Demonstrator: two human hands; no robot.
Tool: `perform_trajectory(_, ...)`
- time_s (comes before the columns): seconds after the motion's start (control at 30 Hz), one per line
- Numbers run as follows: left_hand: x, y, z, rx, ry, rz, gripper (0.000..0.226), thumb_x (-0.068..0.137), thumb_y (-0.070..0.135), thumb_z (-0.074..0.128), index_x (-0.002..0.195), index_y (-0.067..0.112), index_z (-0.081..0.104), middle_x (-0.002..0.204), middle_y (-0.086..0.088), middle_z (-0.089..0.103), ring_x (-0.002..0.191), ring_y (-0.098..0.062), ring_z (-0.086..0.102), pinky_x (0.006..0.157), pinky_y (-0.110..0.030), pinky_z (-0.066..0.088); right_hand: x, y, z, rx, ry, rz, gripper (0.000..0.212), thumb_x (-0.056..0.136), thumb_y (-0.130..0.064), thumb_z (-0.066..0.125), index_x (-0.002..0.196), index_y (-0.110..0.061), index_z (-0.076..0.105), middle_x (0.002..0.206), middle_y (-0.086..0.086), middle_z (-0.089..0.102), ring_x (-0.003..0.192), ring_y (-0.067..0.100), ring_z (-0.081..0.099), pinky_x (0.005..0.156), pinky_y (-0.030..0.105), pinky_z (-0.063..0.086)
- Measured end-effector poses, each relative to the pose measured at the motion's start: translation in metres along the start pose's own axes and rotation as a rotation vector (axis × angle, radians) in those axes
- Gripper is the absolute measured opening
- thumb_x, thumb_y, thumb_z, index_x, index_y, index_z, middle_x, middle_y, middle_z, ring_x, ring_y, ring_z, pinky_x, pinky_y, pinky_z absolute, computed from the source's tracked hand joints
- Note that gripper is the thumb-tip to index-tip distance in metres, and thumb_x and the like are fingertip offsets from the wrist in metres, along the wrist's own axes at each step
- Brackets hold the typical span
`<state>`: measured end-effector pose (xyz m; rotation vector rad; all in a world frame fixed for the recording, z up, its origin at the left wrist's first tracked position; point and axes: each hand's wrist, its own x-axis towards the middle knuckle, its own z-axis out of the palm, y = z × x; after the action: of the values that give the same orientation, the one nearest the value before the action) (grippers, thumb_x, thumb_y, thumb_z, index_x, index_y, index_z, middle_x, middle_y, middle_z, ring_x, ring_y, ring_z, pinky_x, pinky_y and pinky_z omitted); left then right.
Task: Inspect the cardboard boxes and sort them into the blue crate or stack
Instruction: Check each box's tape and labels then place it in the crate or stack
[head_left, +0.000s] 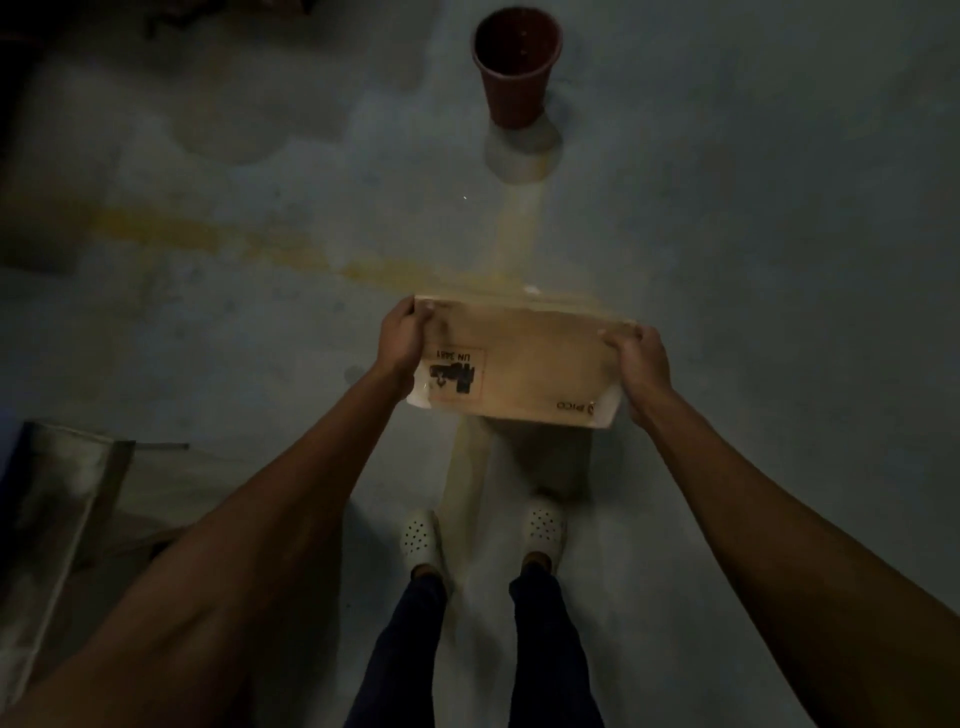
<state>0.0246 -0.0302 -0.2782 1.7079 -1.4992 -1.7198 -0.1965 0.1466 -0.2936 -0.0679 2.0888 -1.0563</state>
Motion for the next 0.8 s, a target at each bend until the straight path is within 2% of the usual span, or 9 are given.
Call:
perform_trajectory(0.07, -0.035, 0.015, -0.019, 0.02, 0.011, 0.011, 0.025, 0.1, 0.017, 0.043, 0.109, 0.01, 0.065, 0.112, -0.014, 0.069, 0.105, -0.034, 0.065, 0.089, -0.052, 0.056, -0.03, -0.015, -0.003, 0.034, -0.031, -0.013, 0.05, 0.071, -0.042, 0.061, 0.114, -0.018, 0.059, 0.111, 0.004, 0.064, 0.1, 0.028, 0.063, 0.088, 0.049, 0.056)
perform_trajectory(0.17, -0.086, 0.025, -0.054, 0.042, 0.049, 0.021, 0.023, 0.101, 0.014, 0.043, 0.113, 0.011, 0.062, 0.112, -0.012, 0.067, 0.104, -0.032, 0.064, 0.084, -0.047, 0.058, -0.073, -0.028, -0.004, -0.006, -0.094, -0.087, 0.04, 0.082, -0.04, 0.059, 0.115, -0.018, 0.061, 0.103, 0.0, 0.063, 0.099, 0.027, 0.063, 0.087, 0.047, 0.054)
perform_trajectory(0.2, -0.102, 0.027, -0.066, 0.036, 0.073, 0.031, 0.023, 0.102, 0.014, 0.043, 0.115, 0.01, 0.062, 0.113, -0.011, 0.066, 0.104, -0.03, 0.064, 0.081, -0.043, 0.057, -0.087, -0.032, -0.004, -0.035, -0.107, -0.122, 0.042, 0.082, -0.043, 0.058, 0.117, -0.019, 0.062, 0.107, 0.001, 0.064, 0.101, 0.027, 0.062, 0.089, 0.047, 0.054)
perform_trajectory(0.27, -0.137, 0.028, -0.093, 0.015, 0.136, 0.04, 0.024, 0.102, 0.014, 0.043, 0.116, 0.009, 0.061, 0.114, -0.011, 0.066, 0.102, -0.026, 0.064, 0.073, -0.036, 0.055, -0.114, -0.04, -0.003, -0.076, -0.128, -0.168, 0.064, 0.072, -0.055, 0.054, 0.127, -0.024, 0.062, 0.122, 0.004, 0.063, 0.108, 0.027, 0.061, 0.095, 0.048, 0.052)
perform_trajectory(0.33, -0.173, 0.027, -0.116, -0.03, 0.213, 0.048, 0.022, 0.102, 0.017, 0.045, 0.115, 0.011, 0.061, 0.114, -0.01, 0.067, 0.101, -0.025, 0.065, 0.072, -0.035, 0.055, -0.142, -0.05, 0.005, -0.079, -0.174, -0.212, 0.075, 0.068, -0.056, 0.054, 0.137, -0.027, 0.058, 0.132, 0.005, 0.06, 0.115, 0.027, 0.059, 0.099, 0.048, 0.051)
perform_trajectory(0.5, -0.263, 0.005, -0.17, -0.154, 0.463, 0.034, 0.014, 0.099, 0.02, 0.051, 0.106, 0.014, 0.061, 0.104, -0.006, 0.07, 0.097, -0.021, 0.068, 0.07, -0.033, 0.055, -0.225, -0.071, 0.032, -0.163, -0.288, -0.37, 0.053, 0.091, -0.029, 0.065, 0.143, -0.023, 0.055, 0.135, 0.009, 0.054, 0.121, 0.028, 0.054, 0.102, 0.037, 0.043)
perform_trajectory(0.63, -0.335, -0.034, -0.218, -0.259, 0.617, 0.023, 0.02, 0.098, 0.019, 0.052, 0.113, 0.014, 0.063, 0.1, -0.005, 0.073, 0.089, -0.017, 0.073, 0.069, -0.03, 0.058, -0.288, -0.078, 0.064, -0.246, -0.403, -0.494, 0.057, 0.084, -0.039, 0.062, 0.139, -0.024, 0.059, 0.131, 0.007, 0.054, 0.117, 0.026, 0.055, 0.105, 0.042, 0.044)
perform_trajectory(0.7, -0.369, -0.056, -0.245, -0.322, 0.697, 0.014, 0.022, 0.099, 0.022, 0.053, 0.118, 0.017, 0.061, 0.103, -0.005, 0.073, 0.089, -0.015, 0.073, 0.071, -0.032, 0.059, -0.322, -0.078, 0.083, -0.28, -0.45, -0.569, 0.053, 0.088, -0.036, 0.064, 0.139, -0.024, 0.06, 0.13, 0.007, 0.054, 0.113, 0.023, 0.057, 0.1, 0.035, 0.044)
perform_trajectory(0.8, -0.423, -0.082, -0.284, -0.38, 0.805, 0.007, 0.018, 0.099, 0.021, 0.054, 0.117, 0.019, 0.057, 0.1, -0.003, 0.072, 0.087, -0.016, 0.072, 0.061, -0.026, 0.056, -0.376, -0.071, 0.116, -0.32, -0.499, -0.678, 0.045, 0.094, -0.026, 0.065, 0.139, -0.022, 0.06, 0.13, 0.006, 0.054, 0.105, 0.015, 0.054, 0.093, 0.026, 0.039)
